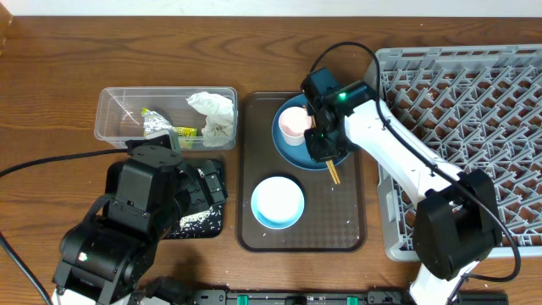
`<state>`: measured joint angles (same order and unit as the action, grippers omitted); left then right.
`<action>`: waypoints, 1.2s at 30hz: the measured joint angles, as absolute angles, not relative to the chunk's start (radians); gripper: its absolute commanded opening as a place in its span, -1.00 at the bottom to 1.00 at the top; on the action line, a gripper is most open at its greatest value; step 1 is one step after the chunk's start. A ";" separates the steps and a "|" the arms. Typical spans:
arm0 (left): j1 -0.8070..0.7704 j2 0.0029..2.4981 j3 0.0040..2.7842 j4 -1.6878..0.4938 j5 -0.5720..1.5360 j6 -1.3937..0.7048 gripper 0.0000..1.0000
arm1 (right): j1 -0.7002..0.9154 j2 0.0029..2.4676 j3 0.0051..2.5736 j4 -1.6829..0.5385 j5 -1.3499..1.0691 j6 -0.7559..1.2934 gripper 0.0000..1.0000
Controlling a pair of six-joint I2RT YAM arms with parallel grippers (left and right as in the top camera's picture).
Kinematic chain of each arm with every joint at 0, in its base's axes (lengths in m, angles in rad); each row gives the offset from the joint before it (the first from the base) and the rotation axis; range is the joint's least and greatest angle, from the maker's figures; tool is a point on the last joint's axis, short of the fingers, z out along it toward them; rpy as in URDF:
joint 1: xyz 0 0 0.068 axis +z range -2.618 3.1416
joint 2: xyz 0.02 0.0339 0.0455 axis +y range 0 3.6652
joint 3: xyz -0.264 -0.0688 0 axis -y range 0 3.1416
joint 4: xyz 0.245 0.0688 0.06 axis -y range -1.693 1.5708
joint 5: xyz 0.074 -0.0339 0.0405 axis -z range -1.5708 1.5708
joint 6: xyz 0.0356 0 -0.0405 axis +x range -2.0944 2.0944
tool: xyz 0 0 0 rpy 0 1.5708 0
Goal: Sort waste into correct bins and load items into the dishwasher rack
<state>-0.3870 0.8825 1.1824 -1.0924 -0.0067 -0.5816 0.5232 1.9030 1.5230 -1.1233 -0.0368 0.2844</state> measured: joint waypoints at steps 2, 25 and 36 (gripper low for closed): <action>-0.387 0.883 1.182 -1.092 -0.007 -0.582 0.96 | 0.523 1.903 1.523 -1.133 -0.037 0.284 -0.98; -0.387 0.883 1.182 -1.092 -0.007 -0.580 0.96 | 0.552 1.905 1.364 -0.936 -0.032 0.285 -0.23; -0.387 0.883 1.182 -1.092 -0.007 -0.579 0.96 | 0.553 1.885 1.488 -1.026 -0.033 0.278 -0.46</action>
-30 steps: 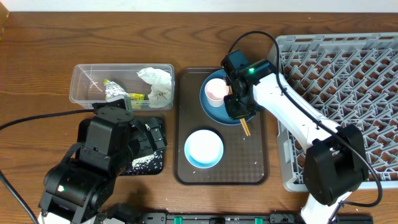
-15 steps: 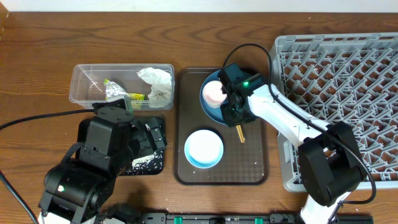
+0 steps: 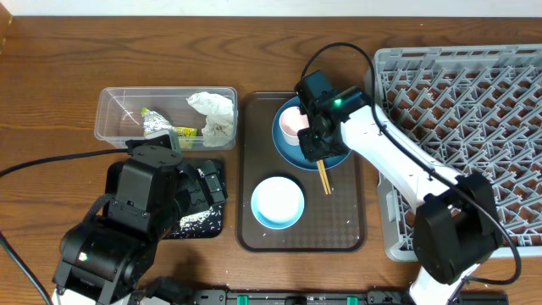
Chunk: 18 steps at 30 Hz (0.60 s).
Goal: Sort waste into correct bins and load items into the dishwasher rack
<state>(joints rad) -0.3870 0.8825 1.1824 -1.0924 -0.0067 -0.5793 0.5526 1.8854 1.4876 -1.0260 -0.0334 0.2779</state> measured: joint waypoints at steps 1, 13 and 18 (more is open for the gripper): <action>-0.387 0.883 1.182 -1.092 -0.007 -0.579 0.96 | 0.553 1.885 1.487 -1.028 -0.033 0.278 -0.48; -0.387 0.883 1.182 -1.092 -0.007 -0.580 0.96 | 0.556 1.885 1.372 -0.937 -0.046 0.285 -0.53; -0.387 0.883 1.182 -1.092 -0.007 -0.580 0.96 | 0.556 1.885 1.369 -0.918 -0.056 0.295 -0.56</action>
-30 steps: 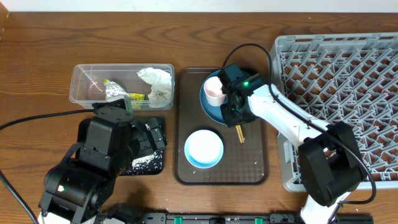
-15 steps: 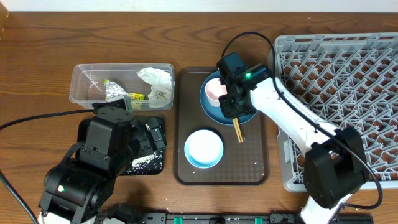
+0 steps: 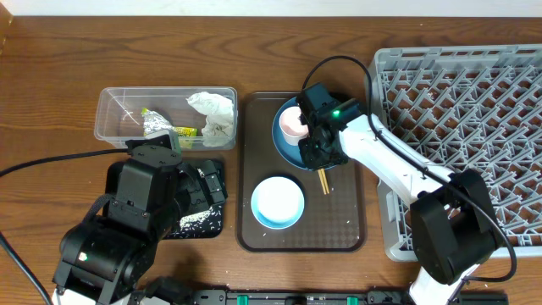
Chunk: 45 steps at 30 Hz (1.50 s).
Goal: Sort waste into correct bins and load items into the dishwasher rack
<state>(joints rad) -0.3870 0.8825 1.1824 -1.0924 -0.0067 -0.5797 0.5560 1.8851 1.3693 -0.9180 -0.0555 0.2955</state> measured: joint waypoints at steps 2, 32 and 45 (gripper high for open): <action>-0.387 0.883 1.182 -1.092 -0.007 -0.580 0.96 | 0.556 1.885 1.369 -0.912 -0.057 0.301 -0.56; -0.387 0.883 1.182 -1.092 -0.007 -0.580 0.96 | 0.576 1.885 1.374 -0.914 -0.068 0.307 -0.60; -0.387 0.883 1.182 -1.092 -0.007 -0.580 0.96 | 0.625 1.885 1.373 -0.910 -0.004 0.324 -0.63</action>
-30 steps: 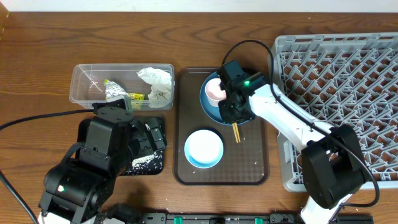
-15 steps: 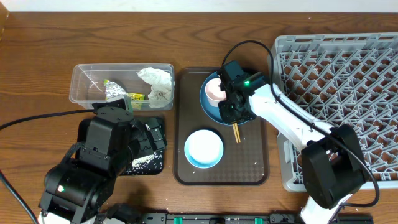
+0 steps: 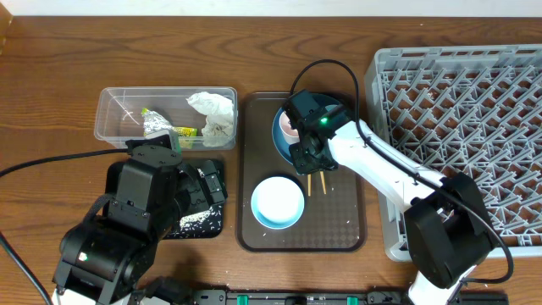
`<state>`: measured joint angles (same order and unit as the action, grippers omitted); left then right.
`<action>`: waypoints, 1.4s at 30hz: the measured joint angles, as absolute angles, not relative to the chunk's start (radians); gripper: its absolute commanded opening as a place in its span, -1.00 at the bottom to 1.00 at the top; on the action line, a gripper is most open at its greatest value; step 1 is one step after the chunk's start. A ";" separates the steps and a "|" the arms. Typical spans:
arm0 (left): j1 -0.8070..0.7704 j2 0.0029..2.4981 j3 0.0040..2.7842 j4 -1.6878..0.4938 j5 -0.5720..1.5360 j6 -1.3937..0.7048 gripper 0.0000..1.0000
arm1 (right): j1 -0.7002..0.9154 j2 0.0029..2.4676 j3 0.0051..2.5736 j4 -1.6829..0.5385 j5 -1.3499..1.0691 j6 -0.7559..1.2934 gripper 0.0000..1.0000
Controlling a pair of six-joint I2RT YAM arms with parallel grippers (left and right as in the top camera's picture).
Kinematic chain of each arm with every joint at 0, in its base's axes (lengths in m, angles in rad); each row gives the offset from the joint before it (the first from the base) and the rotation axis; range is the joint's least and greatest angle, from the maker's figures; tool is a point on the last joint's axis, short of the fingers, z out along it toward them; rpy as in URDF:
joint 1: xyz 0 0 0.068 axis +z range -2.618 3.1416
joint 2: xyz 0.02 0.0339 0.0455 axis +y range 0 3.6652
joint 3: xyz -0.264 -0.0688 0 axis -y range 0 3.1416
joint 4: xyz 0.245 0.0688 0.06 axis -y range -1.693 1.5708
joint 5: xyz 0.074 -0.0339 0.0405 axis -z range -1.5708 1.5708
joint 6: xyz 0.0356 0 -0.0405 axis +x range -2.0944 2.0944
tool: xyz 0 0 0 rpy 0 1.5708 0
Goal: Sort waste into correct bins and load items into the dishwasher rack
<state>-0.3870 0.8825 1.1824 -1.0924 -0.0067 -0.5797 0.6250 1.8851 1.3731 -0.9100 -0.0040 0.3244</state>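
My right gripper (image 3: 306, 163) hangs over the lower rim of the blue plate (image 3: 281, 140) on the brown tray (image 3: 347, 229). A pair of wooden chopsticks (image 3: 316, 183) sticks out below it toward the tray's front, and the gripper appears shut on them. The arm hides most of the pink cup (image 3: 289, 127) on the plate. A white bowl with a blue rim (image 3: 278, 202) sits on the tray in front of the plate. My left gripper (image 3: 208, 185) rests low at the left over a black bin (image 3: 200, 222); its fingers are unclear.
A clear bin (image 3: 114, 119) at the back left holds crumpled paper, foil and a wrapper. The grey dishwasher rack (image 3: 474, 102) fills the right side of the table. The right arm's black cable arches over the tray's back edge.
The right gripper has shifted left and slightly toward the front along the plate's rim, the chopsticks going with it. It now covers more of the pink cup. The left arm stayed put.
The right gripper was first at the plate's right edge with the chopsticks poking out beneath it. At each later moment it stood a little further left, chopsticks still under it. Now it sits at the plate's lower middle. The left arm never moved.
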 measured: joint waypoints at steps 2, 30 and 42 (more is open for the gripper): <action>-0.387 0.883 1.182 -1.092 -0.007 -0.579 0.96 | 0.625 1.885 1.373 -0.915 0.000 0.330 -0.63; -0.387 0.883 1.182 -1.092 -0.007 -0.579 0.96 | 0.612 1.884 1.347 -0.921 0.020 0.395 -0.98; -0.387 0.883 1.182 -1.092 -0.007 -0.580 0.96 | 0.529 1.884 1.549 -1.187 -0.055 0.381 -0.98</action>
